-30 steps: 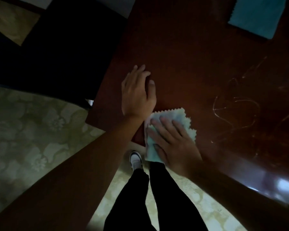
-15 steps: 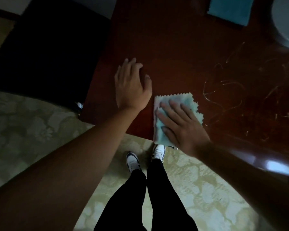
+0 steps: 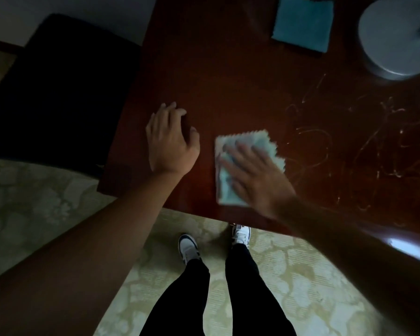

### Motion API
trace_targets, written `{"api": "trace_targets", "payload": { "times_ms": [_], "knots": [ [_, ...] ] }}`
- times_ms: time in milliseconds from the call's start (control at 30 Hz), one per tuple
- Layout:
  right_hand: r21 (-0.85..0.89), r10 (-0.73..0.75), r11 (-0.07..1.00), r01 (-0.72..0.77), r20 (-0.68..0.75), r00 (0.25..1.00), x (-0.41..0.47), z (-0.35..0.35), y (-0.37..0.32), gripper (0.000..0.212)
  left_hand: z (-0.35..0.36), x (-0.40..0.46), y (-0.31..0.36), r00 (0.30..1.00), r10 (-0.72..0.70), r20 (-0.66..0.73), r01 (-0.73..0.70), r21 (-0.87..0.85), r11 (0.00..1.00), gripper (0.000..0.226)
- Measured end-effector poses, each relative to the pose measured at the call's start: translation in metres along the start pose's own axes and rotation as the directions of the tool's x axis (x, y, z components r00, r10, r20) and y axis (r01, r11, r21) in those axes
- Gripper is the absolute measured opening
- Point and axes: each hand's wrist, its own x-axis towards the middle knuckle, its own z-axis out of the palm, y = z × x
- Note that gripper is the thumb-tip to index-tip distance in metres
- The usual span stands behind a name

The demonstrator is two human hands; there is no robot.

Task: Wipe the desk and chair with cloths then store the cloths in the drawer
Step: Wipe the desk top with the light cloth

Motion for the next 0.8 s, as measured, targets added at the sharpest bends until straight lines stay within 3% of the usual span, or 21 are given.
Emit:
{"api": "trace_targets", "payload": {
  "times_ms": [67,133,200,300,400,467,533,600,700,800],
  "knots": [
    [0.018,0.230,0.973,-0.229,-0.042,0.972,0.029,-0.006,0.041,0.054,0.002,0.000,0.000,1.000,-0.011,0.000,0.011,0.001,1.000,0.043],
    [0.064,0.475,0.879,-0.472,-0.043,0.879,0.046,-0.010,0.057,0.058,0.003,0.000,0.001,1.000,-0.019,0.007,0.019,0.031,0.999,0.043],
    [0.027,0.399,0.917,-0.398,-0.065,0.915,0.038,-0.005,0.029,0.058,0.002,0.000,0.002,1.000,-0.005,0.013,0.004,0.088,0.996,0.045],
    [0.030,0.045,0.999,-0.045,0.008,0.999,-0.012,0.001,-0.027,0.056,0.001,-0.004,0.005,0.999,0.038,0.026,-0.042,0.168,0.985,0.045],
    [0.067,-0.172,0.983,0.170,0.034,0.984,-0.007,-0.004,0.010,0.053,0.007,-0.008,0.022,0.996,0.072,0.052,-0.080,0.156,0.985,0.042],
    [0.064,-0.079,0.995,0.079,-0.005,0.997,0.019,-0.012,0.065,0.052,0.017,-0.007,0.044,0.994,0.064,0.085,-0.075,0.132,0.988,0.043],
    [0.088,0.187,0.979,-0.184,-0.024,0.982,0.036,-0.024,0.122,0.057,0.033,-0.003,0.074,0.993,0.049,0.106,-0.062,0.125,0.990,0.043],
    [0.064,0.298,0.953,-0.296,-0.019,0.954,0.026,-0.024,0.127,0.059,0.049,0.000,0.097,0.993,0.036,0.110,-0.050,0.125,0.991,0.043],
    [0.031,0.143,0.989,-0.143,0.023,0.990,-0.028,-0.014,0.094,0.057,0.072,0.010,0.128,0.992,0.049,0.113,-0.061,0.106,0.992,0.043],
    [0.094,-0.005,0.996,0.003,0.023,1.000,-0.045,-0.015,0.126,0.053,0.085,0.018,0.147,0.984,0.111,0.140,-0.127,0.113,0.985,0.044]
  ]
}}
